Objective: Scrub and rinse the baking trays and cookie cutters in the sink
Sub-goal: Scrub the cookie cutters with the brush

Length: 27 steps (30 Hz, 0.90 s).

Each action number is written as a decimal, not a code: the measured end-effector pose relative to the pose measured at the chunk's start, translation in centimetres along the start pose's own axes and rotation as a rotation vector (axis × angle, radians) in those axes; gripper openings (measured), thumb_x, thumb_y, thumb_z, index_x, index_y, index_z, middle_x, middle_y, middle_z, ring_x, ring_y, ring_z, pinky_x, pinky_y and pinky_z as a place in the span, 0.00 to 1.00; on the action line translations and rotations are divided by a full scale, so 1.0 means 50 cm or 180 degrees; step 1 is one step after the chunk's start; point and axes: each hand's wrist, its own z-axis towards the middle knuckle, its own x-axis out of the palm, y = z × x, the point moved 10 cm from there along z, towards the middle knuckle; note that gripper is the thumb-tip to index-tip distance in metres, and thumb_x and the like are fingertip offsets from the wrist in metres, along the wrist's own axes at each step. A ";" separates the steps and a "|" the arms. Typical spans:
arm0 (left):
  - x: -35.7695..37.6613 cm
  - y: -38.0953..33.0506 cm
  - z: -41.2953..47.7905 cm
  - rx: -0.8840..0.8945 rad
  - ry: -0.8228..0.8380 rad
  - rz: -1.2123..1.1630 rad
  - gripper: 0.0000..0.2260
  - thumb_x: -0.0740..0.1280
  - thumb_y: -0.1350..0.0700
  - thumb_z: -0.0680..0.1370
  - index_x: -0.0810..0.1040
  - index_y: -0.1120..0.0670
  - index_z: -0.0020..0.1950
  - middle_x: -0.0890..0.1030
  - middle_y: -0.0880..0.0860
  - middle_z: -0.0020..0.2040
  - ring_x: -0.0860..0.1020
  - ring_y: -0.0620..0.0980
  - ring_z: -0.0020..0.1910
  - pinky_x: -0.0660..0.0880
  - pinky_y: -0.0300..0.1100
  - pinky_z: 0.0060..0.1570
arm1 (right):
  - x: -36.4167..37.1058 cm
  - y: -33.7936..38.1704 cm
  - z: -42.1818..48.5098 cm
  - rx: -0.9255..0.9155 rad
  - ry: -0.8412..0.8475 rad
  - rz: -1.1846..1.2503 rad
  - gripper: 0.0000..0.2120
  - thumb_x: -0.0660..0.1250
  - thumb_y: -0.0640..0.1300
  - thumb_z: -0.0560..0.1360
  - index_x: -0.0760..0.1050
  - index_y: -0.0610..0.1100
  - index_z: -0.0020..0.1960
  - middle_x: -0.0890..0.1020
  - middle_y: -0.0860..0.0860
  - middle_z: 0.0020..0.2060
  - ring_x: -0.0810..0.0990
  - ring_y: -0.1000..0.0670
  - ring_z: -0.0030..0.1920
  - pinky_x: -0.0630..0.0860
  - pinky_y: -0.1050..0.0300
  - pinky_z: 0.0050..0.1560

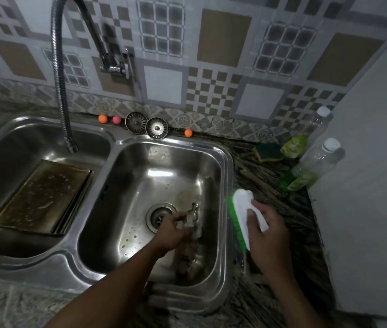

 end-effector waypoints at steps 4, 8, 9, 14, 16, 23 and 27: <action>-0.041 -0.088 -0.019 0.0145 0.0080 -0.0522 0.22 0.77 0.66 0.69 0.81 0.53 0.60 0.83 0.53 0.57 0.84 0.56 0.48 0.82 0.50 0.43 | 0.130 0.093 0.028 -0.0399 0.0610 0.0189 0.11 0.68 0.48 0.77 0.80 0.52 0.58 0.80 0.63 0.54 0.77 0.62 0.55 0.71 0.73 0.53; -0.097 -0.163 -0.053 0.0428 -0.0025 -0.0361 0.19 0.74 0.69 0.69 0.82 0.55 0.58 0.84 0.53 0.54 0.83 0.63 0.47 0.82 0.56 0.47 | 0.219 0.128 0.030 -0.0673 0.0974 -0.0022 0.10 0.70 0.53 0.74 0.82 0.54 0.55 0.83 0.63 0.50 0.79 0.63 0.53 0.75 0.62 0.54; -0.108 -0.172 -0.061 0.0476 0.0006 -0.0191 0.20 0.74 0.69 0.69 0.82 0.55 0.58 0.85 0.52 0.53 0.83 0.64 0.47 0.81 0.56 0.48 | 0.233 0.136 0.030 -0.0698 0.1047 -0.0056 0.10 0.70 0.54 0.74 0.82 0.54 0.54 0.83 0.63 0.50 0.79 0.63 0.52 0.75 0.62 0.53; -0.146 -0.169 -0.086 0.0437 0.0089 0.0098 0.16 0.76 0.64 0.70 0.82 0.54 0.57 0.85 0.51 0.50 0.84 0.60 0.47 0.81 0.56 0.50 | 0.258 0.180 0.039 -0.0830 0.1022 -0.0269 0.11 0.70 0.53 0.74 0.83 0.52 0.55 0.84 0.60 0.51 0.80 0.63 0.51 0.76 0.62 0.52; -0.159 -0.183 -0.089 0.0484 0.0087 0.0092 0.16 0.76 0.64 0.71 0.82 0.54 0.57 0.85 0.50 0.51 0.85 0.55 0.47 0.81 0.53 0.52 | 0.262 0.199 0.030 -0.0917 0.0951 -0.0131 0.10 0.71 0.51 0.74 0.83 0.51 0.54 0.84 0.60 0.50 0.79 0.67 0.49 0.74 0.69 0.51; -0.198 -0.217 -0.069 0.0536 0.0049 -0.0497 0.18 0.73 0.67 0.72 0.79 0.57 0.61 0.83 0.55 0.55 0.84 0.62 0.47 0.81 0.57 0.50 | 0.259 0.199 0.072 -0.0533 0.0632 0.0225 0.08 0.70 0.51 0.74 0.83 0.52 0.53 0.84 0.61 0.49 0.80 0.62 0.51 0.75 0.63 0.51; -0.196 -0.230 -0.046 0.0493 0.0174 -0.0992 0.19 0.74 0.67 0.72 0.77 0.56 0.60 0.84 0.56 0.54 0.84 0.57 0.46 0.79 0.55 0.48 | 0.264 0.196 0.085 -0.0362 0.0621 0.0504 0.07 0.70 0.47 0.75 0.83 0.52 0.52 0.84 0.62 0.47 0.79 0.64 0.51 0.73 0.64 0.53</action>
